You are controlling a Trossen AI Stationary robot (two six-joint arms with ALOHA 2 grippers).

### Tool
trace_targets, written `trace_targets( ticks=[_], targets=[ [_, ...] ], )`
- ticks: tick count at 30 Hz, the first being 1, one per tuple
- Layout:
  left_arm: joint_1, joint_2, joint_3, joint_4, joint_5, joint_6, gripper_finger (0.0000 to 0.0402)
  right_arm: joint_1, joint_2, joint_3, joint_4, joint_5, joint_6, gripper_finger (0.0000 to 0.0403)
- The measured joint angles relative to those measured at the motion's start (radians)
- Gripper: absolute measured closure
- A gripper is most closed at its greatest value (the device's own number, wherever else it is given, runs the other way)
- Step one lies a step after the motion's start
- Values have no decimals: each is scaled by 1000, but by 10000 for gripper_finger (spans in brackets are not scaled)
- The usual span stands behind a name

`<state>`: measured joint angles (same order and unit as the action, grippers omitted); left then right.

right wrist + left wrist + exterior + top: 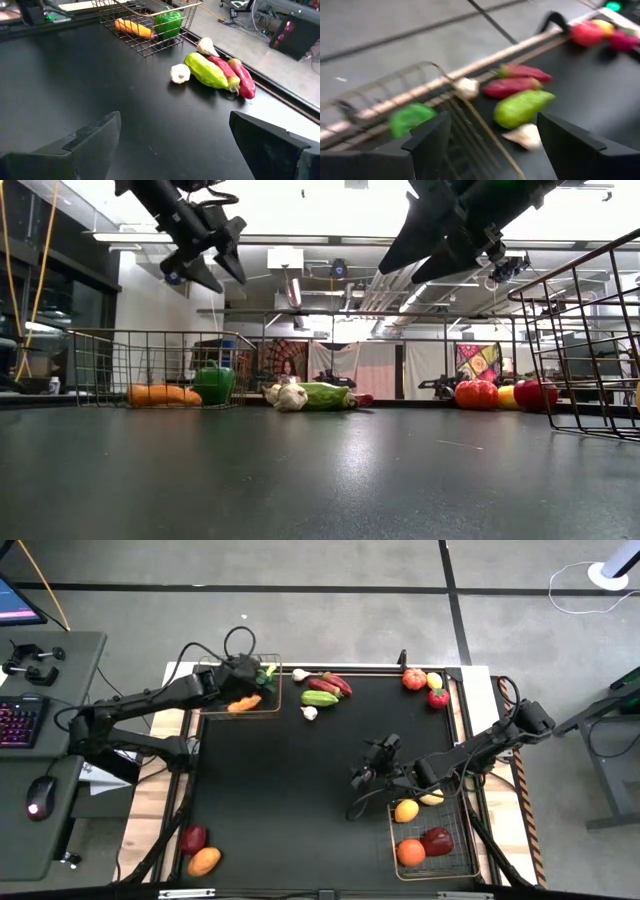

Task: Sort produce into baskets
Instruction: Put the yellow mango into the top wire basket

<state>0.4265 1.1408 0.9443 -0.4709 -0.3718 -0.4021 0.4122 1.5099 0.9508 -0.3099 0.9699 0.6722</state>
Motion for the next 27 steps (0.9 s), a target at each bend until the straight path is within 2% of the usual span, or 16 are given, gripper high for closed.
trace_targets(
  ticks=[6,10,12,15,20,24,27],
  targets=[
    [-83,-5,0,-40,258,-75,115,0,0,0,-3,0,8,36],
    [-275,-6,0,-35,312,-137,115,0,0,0,-4,3,4,36],
    [-410,0,0,-31,307,-185,115,0,0,0,-4,3,3,36],
    [-659,38,1,-31,229,-301,115,0,0,0,-4,3,4,36],
    [-1054,174,1,-31,116,-583,115,0,0,0,-4,-2,8,36],
    [-1298,316,1,-32,100,-841,115,0,0,0,-4,-5,9,36],
    [-1416,413,18,-55,113,-1002,115,0,0,0,-4,-5,11,36]
  ],
)
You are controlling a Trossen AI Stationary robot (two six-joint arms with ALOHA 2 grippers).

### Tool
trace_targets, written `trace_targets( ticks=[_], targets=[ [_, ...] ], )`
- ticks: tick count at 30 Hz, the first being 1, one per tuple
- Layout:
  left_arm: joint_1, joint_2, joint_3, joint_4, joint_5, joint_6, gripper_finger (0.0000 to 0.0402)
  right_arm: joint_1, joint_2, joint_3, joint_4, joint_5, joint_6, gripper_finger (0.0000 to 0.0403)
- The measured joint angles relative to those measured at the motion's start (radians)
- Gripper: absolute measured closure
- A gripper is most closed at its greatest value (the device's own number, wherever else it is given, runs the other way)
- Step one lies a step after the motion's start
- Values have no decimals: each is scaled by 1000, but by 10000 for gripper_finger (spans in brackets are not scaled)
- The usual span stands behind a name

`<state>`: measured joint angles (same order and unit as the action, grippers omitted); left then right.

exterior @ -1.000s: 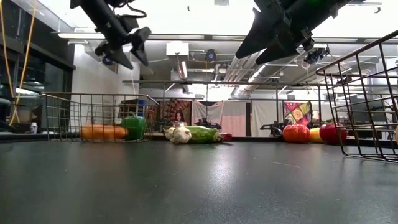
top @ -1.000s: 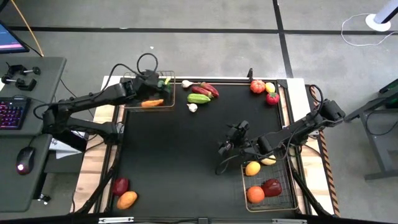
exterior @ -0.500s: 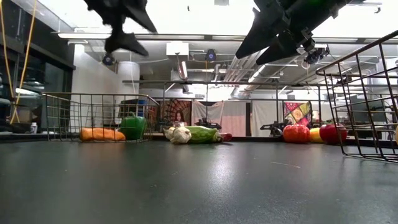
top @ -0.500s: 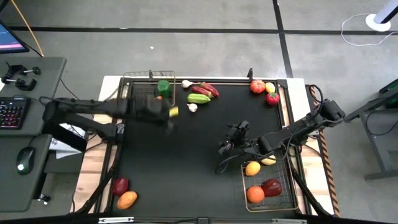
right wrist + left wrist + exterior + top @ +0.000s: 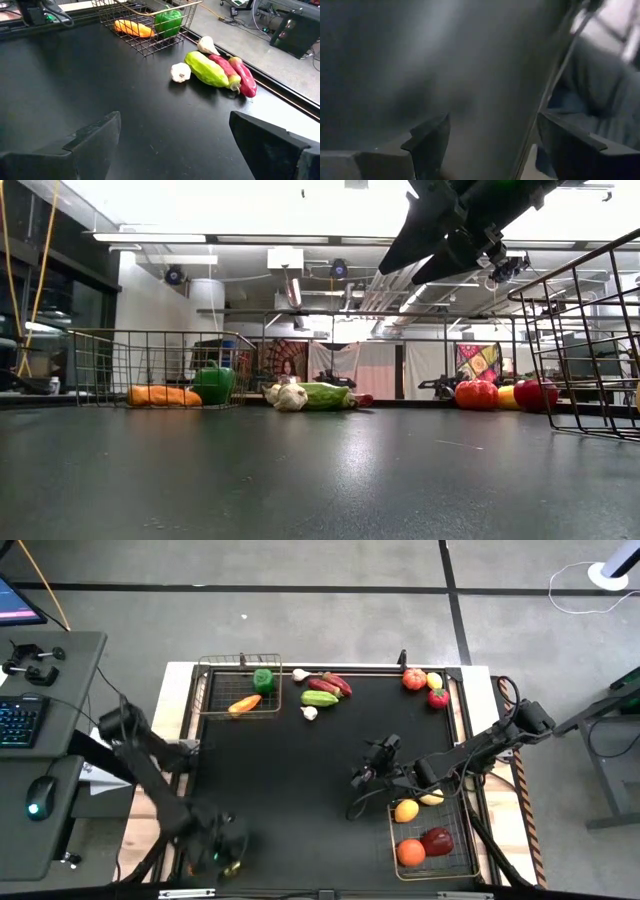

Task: Sort produce into baskets
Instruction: Put the yellow mango into the top wire basket

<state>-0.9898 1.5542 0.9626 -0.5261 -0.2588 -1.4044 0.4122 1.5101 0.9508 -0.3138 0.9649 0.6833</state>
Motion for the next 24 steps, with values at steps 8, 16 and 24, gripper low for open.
trace_targets(
  ticks=[8,16,24],
  targets=[
    [-55,140,267,-408,0,-109,115,0,0,0,0,-3,16,36],
    [-50,304,510,-692,125,-246,115,0,0,0,0,-3,16,36],
    [-69,382,571,-791,353,-322,115,0,0,0,0,-7,21,36]
  ],
)
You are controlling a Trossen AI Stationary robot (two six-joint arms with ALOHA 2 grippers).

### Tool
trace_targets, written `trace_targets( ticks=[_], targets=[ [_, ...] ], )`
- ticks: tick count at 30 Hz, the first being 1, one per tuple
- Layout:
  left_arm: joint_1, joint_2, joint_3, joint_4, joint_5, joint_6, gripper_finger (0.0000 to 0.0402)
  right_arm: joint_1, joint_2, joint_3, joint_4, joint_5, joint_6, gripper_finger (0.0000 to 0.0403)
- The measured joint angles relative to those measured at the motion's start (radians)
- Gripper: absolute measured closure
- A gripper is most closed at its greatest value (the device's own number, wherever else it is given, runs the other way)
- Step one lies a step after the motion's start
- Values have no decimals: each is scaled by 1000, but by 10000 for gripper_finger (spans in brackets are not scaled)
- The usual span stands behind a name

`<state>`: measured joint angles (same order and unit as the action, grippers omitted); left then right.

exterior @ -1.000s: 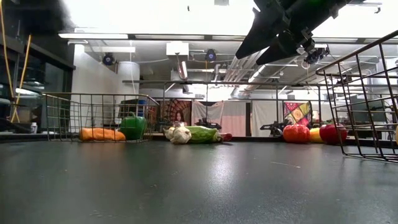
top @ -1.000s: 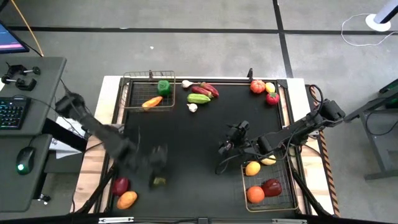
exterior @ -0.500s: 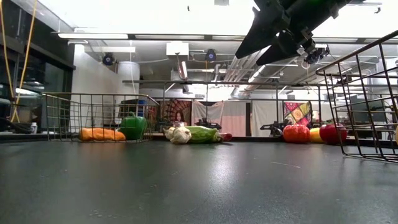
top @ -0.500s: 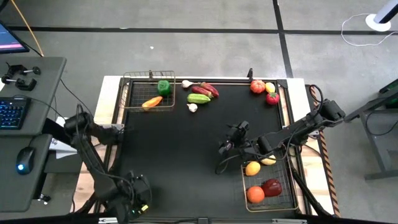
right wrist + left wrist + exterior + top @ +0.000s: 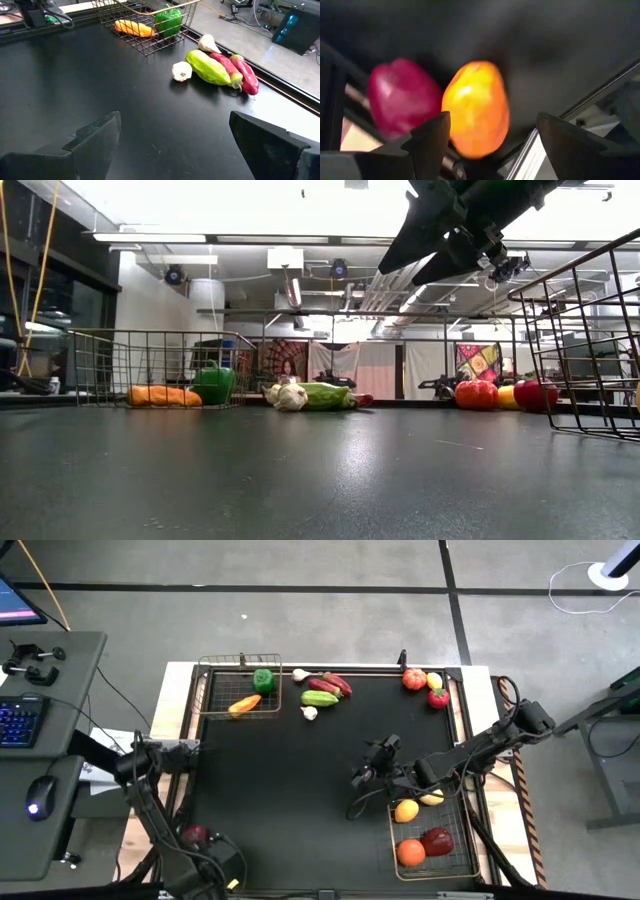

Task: Sort produce into baskets
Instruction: Put the yellow mango into the top wire basket

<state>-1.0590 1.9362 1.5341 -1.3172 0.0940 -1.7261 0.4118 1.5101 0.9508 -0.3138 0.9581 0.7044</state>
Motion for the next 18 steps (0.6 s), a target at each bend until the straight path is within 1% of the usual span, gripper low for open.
trace_targets(
  ticks=[3,13,16,18],
  targets=[
    [-13,-2,1,-7,13,-40,115,0,0,0,0,0,2,36],
    [-31,-1,-2,3,-18,-88,115,0,0,0,-1,0,3,36],
    [-31,0,-39,26,-16,-82,115,0,0,0,-1,0,3,36],
    [-31,1,-78,64,6,-80,115,0,0,0,-1,0,3,36]
  ],
)
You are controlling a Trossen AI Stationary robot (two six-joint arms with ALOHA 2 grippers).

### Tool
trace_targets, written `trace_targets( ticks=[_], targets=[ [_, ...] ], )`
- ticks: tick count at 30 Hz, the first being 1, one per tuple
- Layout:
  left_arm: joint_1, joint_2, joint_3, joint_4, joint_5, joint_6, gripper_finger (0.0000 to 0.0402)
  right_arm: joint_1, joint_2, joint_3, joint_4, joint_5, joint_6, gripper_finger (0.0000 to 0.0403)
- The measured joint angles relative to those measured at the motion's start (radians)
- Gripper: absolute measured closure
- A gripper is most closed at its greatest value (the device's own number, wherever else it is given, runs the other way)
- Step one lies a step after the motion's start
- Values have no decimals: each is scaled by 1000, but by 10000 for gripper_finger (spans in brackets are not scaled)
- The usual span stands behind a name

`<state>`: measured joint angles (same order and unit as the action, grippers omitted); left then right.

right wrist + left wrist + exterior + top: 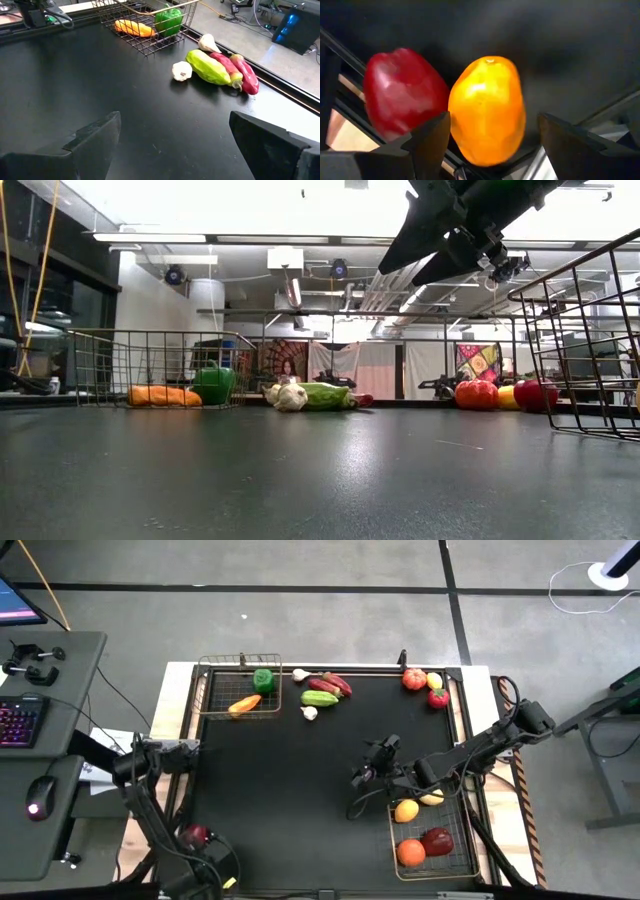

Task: Sort produce into baskets
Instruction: Put the yellow mango into the top wire basket

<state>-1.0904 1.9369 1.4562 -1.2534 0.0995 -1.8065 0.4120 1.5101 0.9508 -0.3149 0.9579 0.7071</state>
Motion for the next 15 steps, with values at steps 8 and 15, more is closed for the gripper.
trace_targets(
  ticks=[8,15],
  targets=[
    [0,1,-52,28,48,-7,115,0,0,0,0,-3,0,36],
    [2,0,-52,83,43,-23,115,0,0,0,0,-3,0,36]
  ],
)
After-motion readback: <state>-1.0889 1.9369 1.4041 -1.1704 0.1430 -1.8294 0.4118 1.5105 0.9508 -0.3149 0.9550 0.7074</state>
